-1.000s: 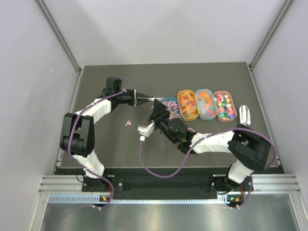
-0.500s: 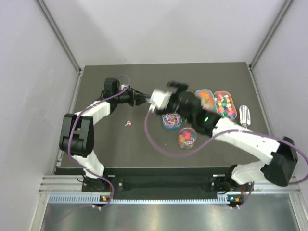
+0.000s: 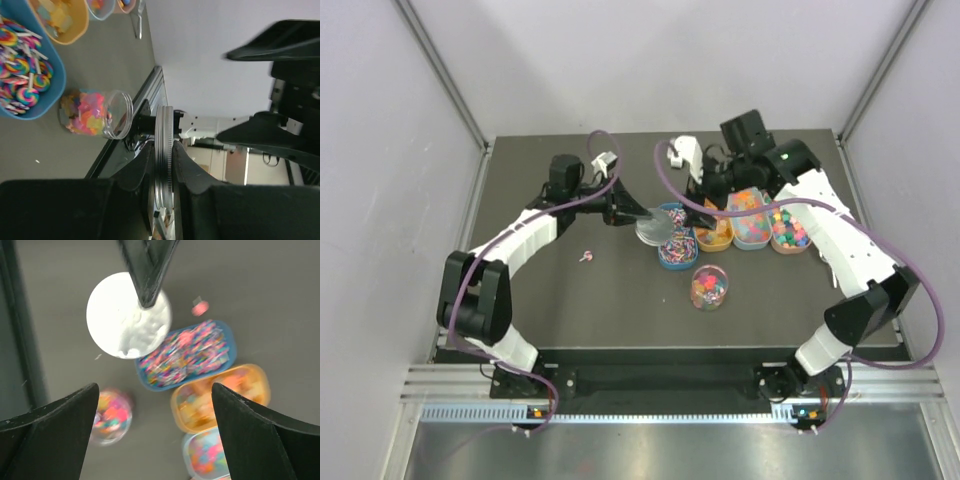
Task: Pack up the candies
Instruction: Adjust the bottle lid.
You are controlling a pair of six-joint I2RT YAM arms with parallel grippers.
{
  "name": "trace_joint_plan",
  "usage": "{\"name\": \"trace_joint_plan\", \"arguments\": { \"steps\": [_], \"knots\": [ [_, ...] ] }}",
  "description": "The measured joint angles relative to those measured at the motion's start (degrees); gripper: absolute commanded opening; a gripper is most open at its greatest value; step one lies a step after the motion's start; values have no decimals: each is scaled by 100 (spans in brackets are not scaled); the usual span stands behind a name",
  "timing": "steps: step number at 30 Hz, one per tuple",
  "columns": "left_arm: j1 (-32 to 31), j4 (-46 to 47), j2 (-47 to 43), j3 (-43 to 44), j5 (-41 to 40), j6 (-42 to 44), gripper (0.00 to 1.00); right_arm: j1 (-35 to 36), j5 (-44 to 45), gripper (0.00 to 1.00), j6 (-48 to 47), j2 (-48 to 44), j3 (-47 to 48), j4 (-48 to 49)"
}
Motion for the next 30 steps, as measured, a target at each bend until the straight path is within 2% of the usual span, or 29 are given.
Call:
{"name": "trace_joint_plan", "arguments": {
  "steps": [4, 9, 18, 30],
  "knots": [
    [-326, -85, -179, -2, 122, 321, 0, 212, 28, 99, -205, -39, -634, -625],
    [-457, 24, -190, -7, 234, 192, 0, 723, 245, 100, -415, -188, -876, -848],
    [-496, 614, 50, -4, 350, -538, 0, 1067, 883, 100, -455, -291, -876, -713],
    [-619, 782, 81, -4, 389, -896, 0, 1128, 1294, 100, -407, -243, -859, -278]
  ]
}}
